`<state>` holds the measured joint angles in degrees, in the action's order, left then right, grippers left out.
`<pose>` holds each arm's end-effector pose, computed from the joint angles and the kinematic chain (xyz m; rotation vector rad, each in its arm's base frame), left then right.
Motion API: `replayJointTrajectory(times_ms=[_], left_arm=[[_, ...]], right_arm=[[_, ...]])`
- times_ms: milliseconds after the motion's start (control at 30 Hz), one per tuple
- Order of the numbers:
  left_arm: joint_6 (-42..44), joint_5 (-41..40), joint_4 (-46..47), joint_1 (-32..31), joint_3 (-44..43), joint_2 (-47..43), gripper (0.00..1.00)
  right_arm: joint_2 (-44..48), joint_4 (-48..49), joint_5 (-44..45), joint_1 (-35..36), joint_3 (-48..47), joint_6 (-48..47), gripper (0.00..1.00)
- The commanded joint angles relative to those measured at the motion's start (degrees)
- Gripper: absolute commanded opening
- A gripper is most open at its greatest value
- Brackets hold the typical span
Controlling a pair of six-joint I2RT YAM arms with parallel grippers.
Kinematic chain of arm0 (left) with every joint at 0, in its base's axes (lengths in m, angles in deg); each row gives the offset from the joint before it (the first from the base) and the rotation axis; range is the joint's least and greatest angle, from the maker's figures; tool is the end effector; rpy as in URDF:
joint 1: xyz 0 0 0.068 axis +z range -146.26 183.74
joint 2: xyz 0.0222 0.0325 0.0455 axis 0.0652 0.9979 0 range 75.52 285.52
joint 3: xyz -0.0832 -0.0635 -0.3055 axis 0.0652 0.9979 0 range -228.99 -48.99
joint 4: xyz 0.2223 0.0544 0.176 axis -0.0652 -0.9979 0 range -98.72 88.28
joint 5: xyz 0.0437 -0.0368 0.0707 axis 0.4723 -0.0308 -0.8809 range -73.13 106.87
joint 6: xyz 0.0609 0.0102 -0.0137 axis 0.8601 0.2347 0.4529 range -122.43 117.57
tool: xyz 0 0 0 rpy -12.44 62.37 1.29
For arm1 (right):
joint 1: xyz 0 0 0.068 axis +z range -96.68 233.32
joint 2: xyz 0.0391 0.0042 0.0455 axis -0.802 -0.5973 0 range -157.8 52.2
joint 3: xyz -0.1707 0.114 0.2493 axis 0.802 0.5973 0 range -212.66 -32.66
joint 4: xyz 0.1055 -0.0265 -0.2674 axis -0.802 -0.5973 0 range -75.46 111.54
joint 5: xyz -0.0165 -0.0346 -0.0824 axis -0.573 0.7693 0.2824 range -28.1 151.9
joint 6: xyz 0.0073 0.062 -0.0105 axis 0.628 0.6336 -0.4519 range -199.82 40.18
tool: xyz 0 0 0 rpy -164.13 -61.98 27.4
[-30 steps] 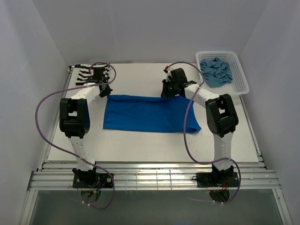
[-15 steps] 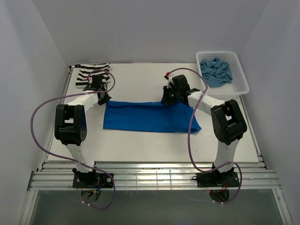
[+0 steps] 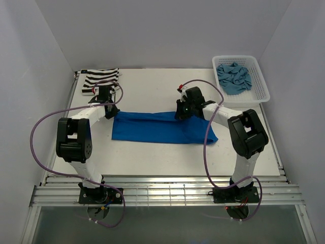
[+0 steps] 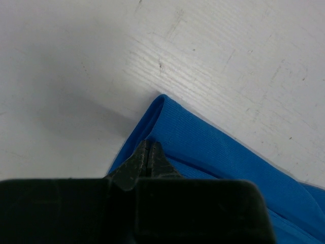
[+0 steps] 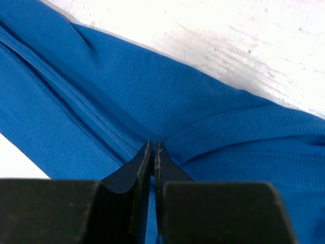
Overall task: Fold and stack the tank tops
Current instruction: Fold the tank top
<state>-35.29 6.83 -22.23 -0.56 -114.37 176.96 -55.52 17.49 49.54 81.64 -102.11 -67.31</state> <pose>0.4059 -0.0220 0.2083 -0.6900 2.4400 -0.0312 0.3982 0.2263 0.2096 -0.4371 2.3264 0.6044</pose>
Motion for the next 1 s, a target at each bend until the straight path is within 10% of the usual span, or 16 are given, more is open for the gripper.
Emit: replayJointTrajectory(times_ms=[0, 267, 533, 667, 967], left_arm=[[-2.1, 0.0, -0.3, 0.1, 0.8, -2.6, 0.00], [-5.5, -1.9, -3.0, 0.0, 2.5, -3.1, 0.08], [-6.6, -3.6, -6.3, 0.0, 2.4, -4.3, 0.53], [-8.1, -5.9, -9.3, 0.0, 1.8, -6.0, 0.98], [-9.1, -2.0, -12.2, 0.0, -3.3, -12.7, 0.98]], right_arm=[[3.1, 1.4, 0.0, 0.5, 1.2, 0.2, 0.08], [3.1, 1.2, 0.1, 0.9, 2.6, 0.8, 0.08], [4.0, 1.2, -0.6, 1.5, 4.3, 1.7, 0.16], [5.8, -0.2, -1.1, 1.7, 4.8, 1.6, 0.26], [13.7, -3.2, 0.2, 1.7, 5.1, 0.8, 0.64]])
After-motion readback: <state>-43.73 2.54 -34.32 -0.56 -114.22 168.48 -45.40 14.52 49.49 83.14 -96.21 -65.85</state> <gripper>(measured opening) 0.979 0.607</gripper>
